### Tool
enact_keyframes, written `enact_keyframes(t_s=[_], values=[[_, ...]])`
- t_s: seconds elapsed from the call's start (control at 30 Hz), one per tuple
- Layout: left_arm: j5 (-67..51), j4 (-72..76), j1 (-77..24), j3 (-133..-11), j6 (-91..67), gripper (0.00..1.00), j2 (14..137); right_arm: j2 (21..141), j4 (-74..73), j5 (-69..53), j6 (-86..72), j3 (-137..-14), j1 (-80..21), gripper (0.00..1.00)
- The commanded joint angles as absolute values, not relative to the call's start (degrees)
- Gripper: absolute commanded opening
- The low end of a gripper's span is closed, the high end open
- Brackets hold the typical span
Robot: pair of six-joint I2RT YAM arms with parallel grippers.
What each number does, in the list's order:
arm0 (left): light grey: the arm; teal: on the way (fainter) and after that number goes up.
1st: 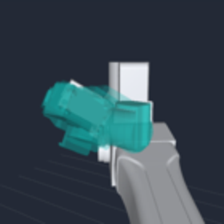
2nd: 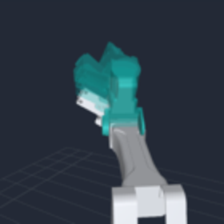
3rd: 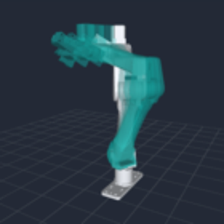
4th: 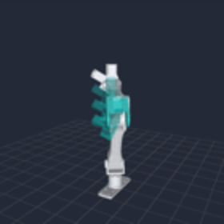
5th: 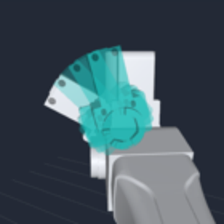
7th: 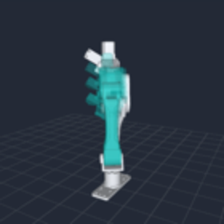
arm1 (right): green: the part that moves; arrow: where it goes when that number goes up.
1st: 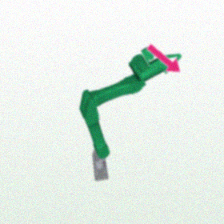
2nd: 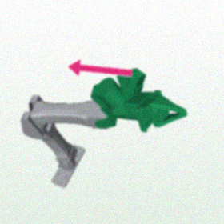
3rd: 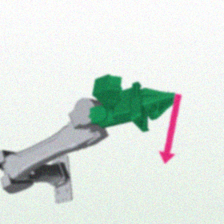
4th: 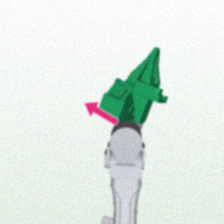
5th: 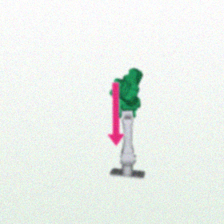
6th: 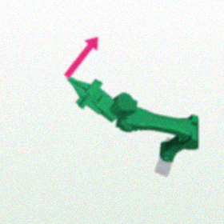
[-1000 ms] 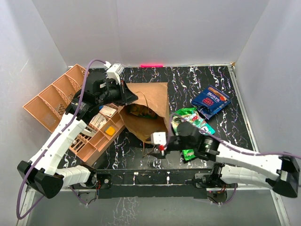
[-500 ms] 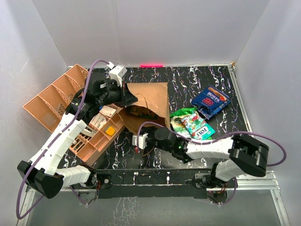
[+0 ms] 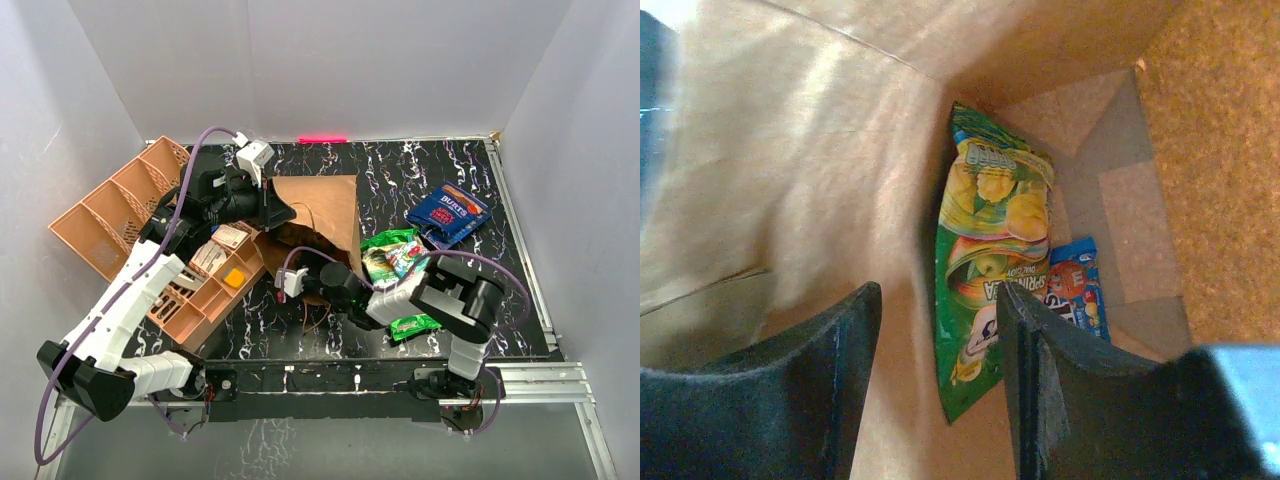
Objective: Take the snacks out of the paper bag
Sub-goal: Pick up the snack from the paper bag.
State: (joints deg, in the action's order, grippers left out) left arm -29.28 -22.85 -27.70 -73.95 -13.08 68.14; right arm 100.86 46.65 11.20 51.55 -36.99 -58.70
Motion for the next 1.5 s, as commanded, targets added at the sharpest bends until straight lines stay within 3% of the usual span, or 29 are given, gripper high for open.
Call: enact_keyframes(t_s=[0.0,0.3,0.67,0.87,1.17,1.47], values=[[-33.59,-20.49,-27.58,-76.43,-13.78,0.0,68.29,105.39,60.17,11.31,50.42,-40.84,-56.71,0.54],[-36.6,-19.6,-27.6,-76.46,-15.6,0.0,69.19,113.91,64.85,6.24,47.64,-46.59,-52.14,0.66],[-36.5,-22.54,-27.6,-77.67,-14.62,0.0,69.32,124.99,67.37,7.53,48.95,-58.27,-48.17,0.65],[-33.38,-24.96,-27.6,-76.71,-13.51,0.0,67.95,125.31,66.04,6.68,48.11,-60.5,-44.93,0.51],[-22.35,-26.64,-27.6,-76.23,-14.5,0.0,66.95,118.65,60.21,-0.71,45.02,-57.7,-43.04,0.09],[-19.41,-24.87,-27.59,-78.11,-16.69,0.0,68.95,109.7,55.43,-7.76,37.62,-52.63,-43.52,0.07]])
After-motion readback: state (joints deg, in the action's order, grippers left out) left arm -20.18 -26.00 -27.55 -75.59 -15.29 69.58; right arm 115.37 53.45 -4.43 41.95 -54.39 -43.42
